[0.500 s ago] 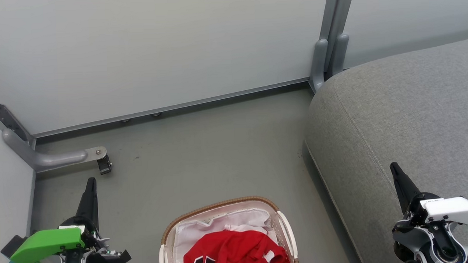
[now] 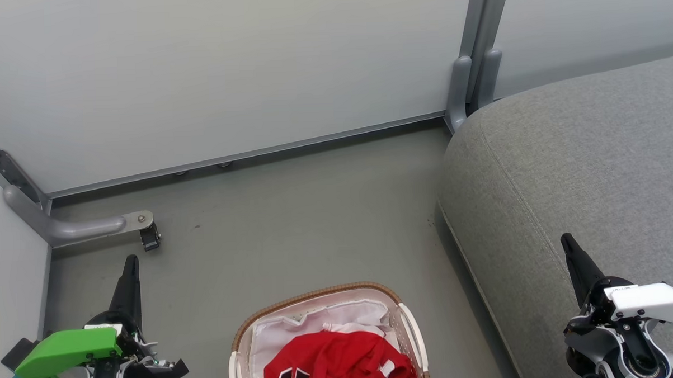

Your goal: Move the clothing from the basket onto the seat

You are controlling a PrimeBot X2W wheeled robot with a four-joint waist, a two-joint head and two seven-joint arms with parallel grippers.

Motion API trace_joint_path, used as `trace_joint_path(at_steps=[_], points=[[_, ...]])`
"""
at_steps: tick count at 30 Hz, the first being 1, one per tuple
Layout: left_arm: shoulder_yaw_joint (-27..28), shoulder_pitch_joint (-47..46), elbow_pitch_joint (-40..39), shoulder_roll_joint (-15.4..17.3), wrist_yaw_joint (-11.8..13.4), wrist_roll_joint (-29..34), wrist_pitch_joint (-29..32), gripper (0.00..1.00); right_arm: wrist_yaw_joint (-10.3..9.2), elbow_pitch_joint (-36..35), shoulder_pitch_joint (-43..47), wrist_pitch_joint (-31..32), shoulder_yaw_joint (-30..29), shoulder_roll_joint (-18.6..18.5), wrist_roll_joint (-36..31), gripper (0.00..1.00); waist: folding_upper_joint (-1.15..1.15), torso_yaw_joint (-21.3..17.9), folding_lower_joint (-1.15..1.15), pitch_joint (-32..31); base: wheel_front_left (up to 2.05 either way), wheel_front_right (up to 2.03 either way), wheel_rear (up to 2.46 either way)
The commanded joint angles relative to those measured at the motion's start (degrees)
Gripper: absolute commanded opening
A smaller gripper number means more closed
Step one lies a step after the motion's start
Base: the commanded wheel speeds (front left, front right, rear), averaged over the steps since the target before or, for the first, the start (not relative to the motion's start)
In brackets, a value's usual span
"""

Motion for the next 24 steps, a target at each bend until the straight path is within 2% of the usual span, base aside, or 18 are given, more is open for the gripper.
trace_joint_path(at_steps=[1,24], points=[[0.03,-0.72,-0.09,0.32,-0.29,-0.16,0.14,0.0,-0.01,-0.2,-0.49,0.12,-0.09,-0.34,0.22,0.0,0.0,0.0,0.0,0.0,0.0,0.0,0.0],[0.03,-0.73,-0.09,0.32,-0.29,-0.16,0.14,0.0,0.0,-0.2,-0.49,0.12,-0.09,-0.34,0.21,0.0,0.0,0.0,0.0,0.0,0.0,0.0,0.0]])
